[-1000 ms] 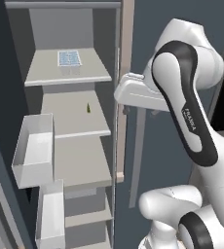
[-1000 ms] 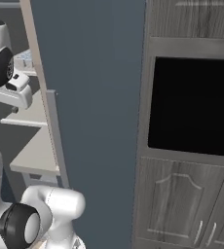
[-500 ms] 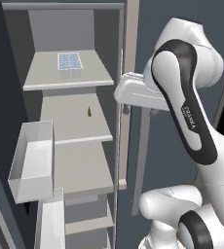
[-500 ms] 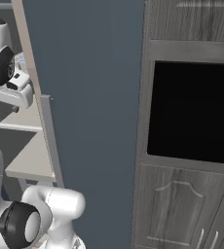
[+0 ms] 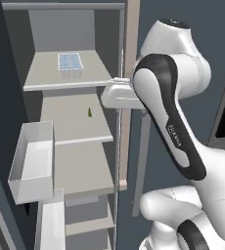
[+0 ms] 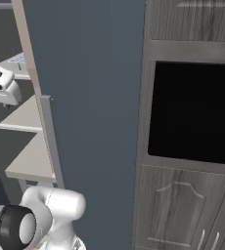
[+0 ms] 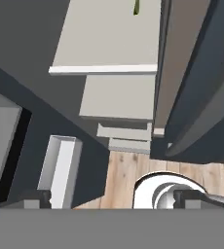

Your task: Open the freezer door, pick up the ice cube tray from the freezer, and place it on the dining counter.

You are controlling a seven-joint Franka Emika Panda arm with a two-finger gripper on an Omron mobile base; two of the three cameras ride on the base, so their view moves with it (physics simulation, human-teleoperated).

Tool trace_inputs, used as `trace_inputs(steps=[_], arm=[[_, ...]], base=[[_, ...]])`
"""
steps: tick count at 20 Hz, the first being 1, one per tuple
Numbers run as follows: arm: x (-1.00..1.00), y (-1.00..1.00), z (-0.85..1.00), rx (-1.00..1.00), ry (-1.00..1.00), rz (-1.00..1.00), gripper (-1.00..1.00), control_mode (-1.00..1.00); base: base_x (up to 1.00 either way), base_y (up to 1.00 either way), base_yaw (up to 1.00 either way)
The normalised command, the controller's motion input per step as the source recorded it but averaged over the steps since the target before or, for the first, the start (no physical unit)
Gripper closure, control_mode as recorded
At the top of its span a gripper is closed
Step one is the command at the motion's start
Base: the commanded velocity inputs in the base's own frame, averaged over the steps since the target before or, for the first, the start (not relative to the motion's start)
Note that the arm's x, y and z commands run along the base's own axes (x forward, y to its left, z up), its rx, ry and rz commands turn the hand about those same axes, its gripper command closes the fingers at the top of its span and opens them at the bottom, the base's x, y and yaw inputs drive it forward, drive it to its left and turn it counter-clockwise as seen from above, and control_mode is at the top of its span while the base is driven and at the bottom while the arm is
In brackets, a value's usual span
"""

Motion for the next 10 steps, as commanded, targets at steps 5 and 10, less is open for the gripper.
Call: trace_inputs(steps=[5,10], arm=[[0.62,0.51,0.36,-0.08,-0.04,0.00,-1.00,-1.00],[0.86,0.17,0.26,-0.03,0.00,0.07,-1.00,-1.00]], base=[[0.00,0.00,0.00],[0.00,0.00,0.00]])
